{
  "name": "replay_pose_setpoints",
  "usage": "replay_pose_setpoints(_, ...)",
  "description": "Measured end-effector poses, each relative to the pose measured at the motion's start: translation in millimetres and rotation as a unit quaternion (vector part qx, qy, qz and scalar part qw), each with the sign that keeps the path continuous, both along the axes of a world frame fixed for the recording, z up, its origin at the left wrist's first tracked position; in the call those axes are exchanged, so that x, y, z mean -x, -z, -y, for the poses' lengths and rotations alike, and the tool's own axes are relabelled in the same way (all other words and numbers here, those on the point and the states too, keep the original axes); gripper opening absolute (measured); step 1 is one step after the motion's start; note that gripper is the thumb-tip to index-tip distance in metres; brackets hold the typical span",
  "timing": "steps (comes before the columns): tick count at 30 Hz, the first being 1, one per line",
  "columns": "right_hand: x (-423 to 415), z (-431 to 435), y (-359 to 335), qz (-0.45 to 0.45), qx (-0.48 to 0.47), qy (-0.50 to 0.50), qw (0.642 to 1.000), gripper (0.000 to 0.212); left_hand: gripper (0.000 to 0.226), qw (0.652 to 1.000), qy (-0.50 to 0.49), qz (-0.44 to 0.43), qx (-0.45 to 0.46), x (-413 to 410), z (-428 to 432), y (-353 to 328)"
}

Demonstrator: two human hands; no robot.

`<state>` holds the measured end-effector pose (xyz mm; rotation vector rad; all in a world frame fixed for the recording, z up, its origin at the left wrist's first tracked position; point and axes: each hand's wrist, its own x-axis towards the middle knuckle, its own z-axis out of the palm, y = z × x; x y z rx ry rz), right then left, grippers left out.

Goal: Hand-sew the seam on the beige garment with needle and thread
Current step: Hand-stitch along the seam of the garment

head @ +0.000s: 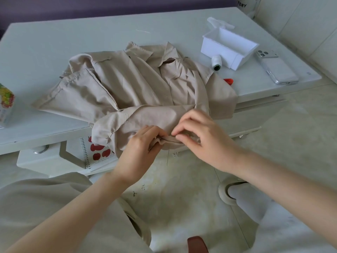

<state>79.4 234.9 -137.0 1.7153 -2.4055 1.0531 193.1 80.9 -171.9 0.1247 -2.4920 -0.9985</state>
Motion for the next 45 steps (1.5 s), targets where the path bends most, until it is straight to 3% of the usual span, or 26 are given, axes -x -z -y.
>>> replay_pose_setpoints(3,0,-6,6,-0.12,-0.007,-0.054,0.991,0.004,0.015,0.999,-0.013,0.028,-0.029,0,-1,-2)
replay_pose_setpoints(5,-1,-5,12,-0.179,-0.027,-0.069,0.981,0.014,0.014,0.998,-0.017,0.046,-0.05,1,-3,-4)
replay_pose_setpoints(9,-2,4,18,-0.225,-0.032,-0.072,0.971,0.015,0.005,0.994,-0.011,0.06,-0.09,0,-6,-6)
replay_pose_setpoints(11,-4,8,19,-0.215,-0.021,-0.079,0.973,0.005,0.003,0.992,-0.014,0.067,-0.107,-1,-6,-6)
replay_pose_setpoints(16,-10,8,22,-0.143,-0.007,-0.109,0.984,0.005,0.005,0.992,-0.028,0.074,-0.097,0,-5,-6)
replay_pose_setpoints(21,-19,-2,36,-0.113,-0.049,-0.168,0.978,0.018,0.012,0.984,-0.084,0.082,-0.137,3,0,-6)
replay_pose_setpoints(25,-28,-18,61,-0.053,-0.123,-0.203,0.97,0.008,0.011,0.982,-0.105,0.065,-0.142,5,4,-11)
replay_pose_setpoints(29,-32,-32,85,-0.011,-0.261,-0.225,0.939,0.003,0.011,0.984,-0.098,0.068,-0.133,4,3,-13)
replay_pose_setpoints(32,-33,-37,92,0.022,-0.335,-0.207,0.919,0.025,0.011,0.983,-0.102,0.066,-0.135,4,3,-14)
replay_pose_setpoints(35,-33,-34,74,0.117,-0.229,-0.098,0.961,0.038,0.008,0.983,-0.105,0.064,-0.139,4,2,-15)
replay_pose_setpoints(37,-34,-24,56,0.163,-0.092,-0.006,0.982,0.022,0.007,0.982,-0.104,0.064,-0.142,3,1,-16)
replay_pose_setpoints(39,-36,-12,42,0.185,0.011,0.047,0.982,0.014,0.005,0.982,-0.098,0.067,-0.148,3,-1,-17)
replay_pose_setpoints(45,-43,18,34,0.268,0.052,0.119,0.955,0.012,0.005,0.973,-0.079,0.074,-0.203,2,-6,-22)
